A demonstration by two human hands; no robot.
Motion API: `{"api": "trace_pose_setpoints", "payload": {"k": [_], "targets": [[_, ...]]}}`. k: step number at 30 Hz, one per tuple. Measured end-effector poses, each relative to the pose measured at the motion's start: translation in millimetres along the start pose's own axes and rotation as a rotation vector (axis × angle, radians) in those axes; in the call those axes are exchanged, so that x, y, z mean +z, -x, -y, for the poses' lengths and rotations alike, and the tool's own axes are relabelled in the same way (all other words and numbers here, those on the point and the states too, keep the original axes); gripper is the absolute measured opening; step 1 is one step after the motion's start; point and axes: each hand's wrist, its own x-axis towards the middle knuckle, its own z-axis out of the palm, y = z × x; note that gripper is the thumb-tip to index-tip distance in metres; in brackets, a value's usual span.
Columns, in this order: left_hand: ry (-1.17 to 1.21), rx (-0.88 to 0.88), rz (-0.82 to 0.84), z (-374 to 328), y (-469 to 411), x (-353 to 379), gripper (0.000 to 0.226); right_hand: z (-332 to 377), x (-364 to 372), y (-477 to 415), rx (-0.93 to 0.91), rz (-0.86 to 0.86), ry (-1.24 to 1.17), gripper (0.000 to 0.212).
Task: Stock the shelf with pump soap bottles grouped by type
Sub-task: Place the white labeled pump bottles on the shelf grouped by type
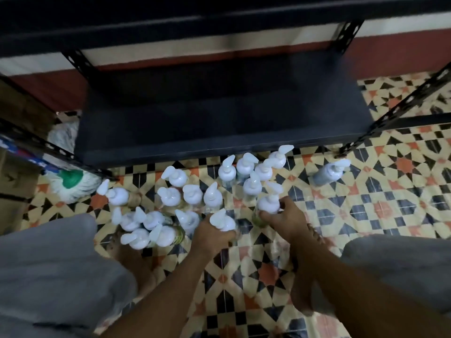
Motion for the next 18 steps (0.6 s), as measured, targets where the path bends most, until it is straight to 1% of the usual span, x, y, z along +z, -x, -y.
{"api": "trace_pose_setpoints", "payload": {"k": [2, 5, 10, 14, 18], "targets": [[0.005, 0.035, -0.005, -20.8, 13.4, -14.8, 0.049, 14.2, -14.2, 8.3, -0.047, -0.022, -0.019, 0.053], [0.042, 0.132, -0.023, -54.7, 35.4, -39.7, 0.046, 48.1, -38.1, 26.1, -0.108, -0.034, -0.078, 0.047], [0.135, 0.281, -0.054, -121.9, 86.3, -91.1, 0.026, 118.3, -75.1, 66.9, -0.282, -0.073, -0.223, 0.039], [0.285, 0.390, -0.085, -166.8, 129.0, -132.7, 0.021, 179.4, -101.8, 107.5, -0.416, -0.045, -0.342, 0.029], [0.480, 0.500, -0.071, -201.4, 161.7, -167.6, 0.018, 238.2, -123.3, 146.7, -0.526, 0.013, -0.424, 0.029]]}}
